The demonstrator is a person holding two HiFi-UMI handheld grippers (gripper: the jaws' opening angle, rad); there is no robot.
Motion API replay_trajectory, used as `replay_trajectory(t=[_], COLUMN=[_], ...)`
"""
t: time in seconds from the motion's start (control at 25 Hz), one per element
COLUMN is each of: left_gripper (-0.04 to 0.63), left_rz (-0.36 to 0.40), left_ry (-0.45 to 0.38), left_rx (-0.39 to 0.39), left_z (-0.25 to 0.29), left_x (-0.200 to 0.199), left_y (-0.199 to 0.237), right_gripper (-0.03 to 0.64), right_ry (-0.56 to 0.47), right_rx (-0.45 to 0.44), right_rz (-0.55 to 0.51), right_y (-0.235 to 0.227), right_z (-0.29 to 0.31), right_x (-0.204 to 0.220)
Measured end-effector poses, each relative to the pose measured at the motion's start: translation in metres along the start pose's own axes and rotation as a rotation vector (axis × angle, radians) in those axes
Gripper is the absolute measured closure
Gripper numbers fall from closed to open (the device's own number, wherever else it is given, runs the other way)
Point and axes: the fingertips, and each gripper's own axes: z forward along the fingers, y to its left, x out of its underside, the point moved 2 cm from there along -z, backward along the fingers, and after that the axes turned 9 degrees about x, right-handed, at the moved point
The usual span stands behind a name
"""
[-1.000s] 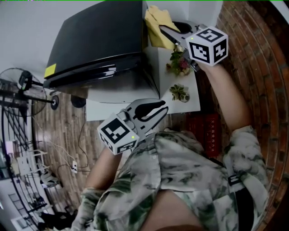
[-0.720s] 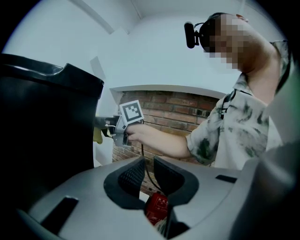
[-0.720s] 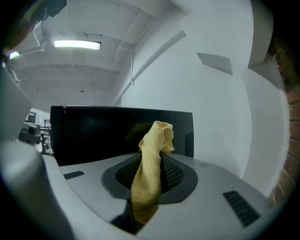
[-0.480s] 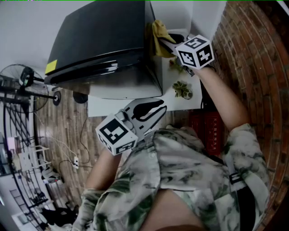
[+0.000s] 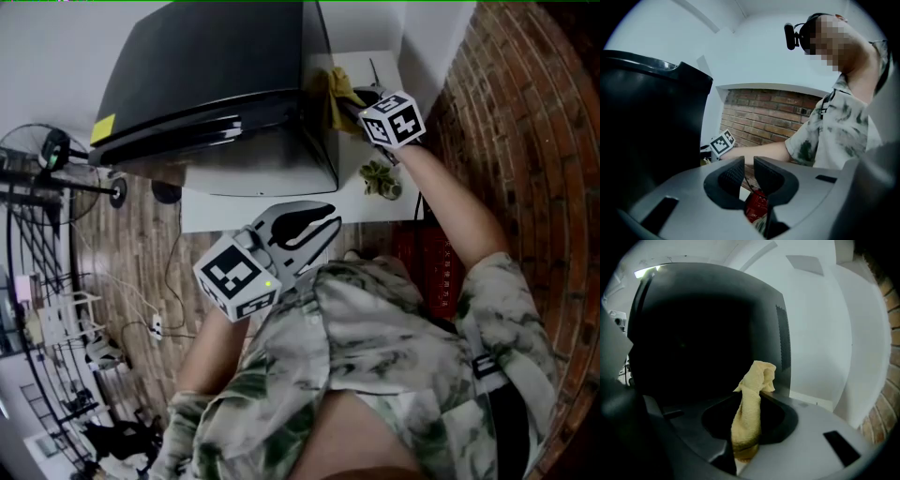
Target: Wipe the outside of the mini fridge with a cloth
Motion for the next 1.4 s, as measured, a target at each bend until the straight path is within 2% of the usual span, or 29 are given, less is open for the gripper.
replay_trajectory(t=[0.28, 0.52, 0.68, 0.92, 1.2, 1.4], left_gripper=[0.540, 0.540, 0.540, 0.540, 0.540, 0.540], left_rz=[-0.015, -0.022, -0.024, -0.005, -0.002, 0.003], left_ry=[0.000, -0.006, -0.011, -0.012, -0.018, -0.020], left_rx=[-0.022, -0.028, -0.019, 0.022, 0.065, 0.073], left_z=[-0.005, -0.009, -0.009, -0.003, 0.007, 0.010], left_x=[0.006, 0.007, 0.008, 0.007, 0.008, 0.008], left_y=[0.001, 0.003, 0.004, 0.000, -0.002, -0.004], right_gripper=[0.522, 0.522, 0.522, 0.522, 0.522, 0.522], right_ry=[0.147, 0.160, 0.093, -0.068, -0.259, -0.304], right_rx=[0.016, 0.033, 0.032, 0.010, -0.087, -0.158], right_rz=[0.004, 0.014, 0.038, 0.039, 0.033, 0.064], right_y=[-0.001, -0.006, -0.008, -0.001, 0.035, 0.057], right_z=[0.030, 0.025, -0.005, -0.072, -0.145, -0.163], right_x=[0.068, 0.075, 0.046, -0.032, -0.121, -0.142])
